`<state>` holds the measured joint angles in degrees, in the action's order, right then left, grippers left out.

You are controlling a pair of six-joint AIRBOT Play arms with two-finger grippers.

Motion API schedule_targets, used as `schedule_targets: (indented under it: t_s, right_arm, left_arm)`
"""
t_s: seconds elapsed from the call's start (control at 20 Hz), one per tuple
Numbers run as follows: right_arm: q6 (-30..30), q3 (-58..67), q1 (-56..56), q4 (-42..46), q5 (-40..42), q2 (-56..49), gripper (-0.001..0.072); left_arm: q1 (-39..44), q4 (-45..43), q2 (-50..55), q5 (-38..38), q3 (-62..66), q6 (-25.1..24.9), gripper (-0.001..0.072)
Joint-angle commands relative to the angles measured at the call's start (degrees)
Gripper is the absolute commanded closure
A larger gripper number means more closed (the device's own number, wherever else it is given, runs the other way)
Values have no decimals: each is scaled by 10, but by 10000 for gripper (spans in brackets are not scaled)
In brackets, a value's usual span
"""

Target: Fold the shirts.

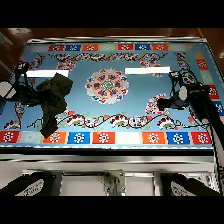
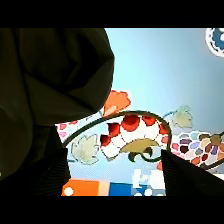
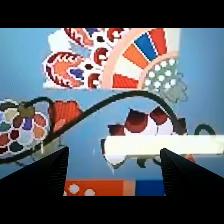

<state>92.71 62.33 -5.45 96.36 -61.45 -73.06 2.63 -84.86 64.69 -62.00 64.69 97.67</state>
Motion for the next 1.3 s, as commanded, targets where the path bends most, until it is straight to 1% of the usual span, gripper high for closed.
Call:
schedule_targets:
  t_s: [0.0,0.75,1.0,1.15,1.25]
  right_arm:
    - [0,0,-1,0,0,0,24]
    - [1,0,-1,0,0,0,25]
    - [1,0,-1,-5,-1,0,24]
    - [0,0,-1,-14,-8,0,24]
    - [0,0,-1,-14,-10,0,24]
  left_arm:
    - [0,0,0,0,0,0,11]
    - [0,0,0,5,0,0,11]
    - [-1,0,0,60,-2,0,11]
    - [-1,13,0,138,-3,21,11]
    - [-1,24,0,170,-3,21,11]
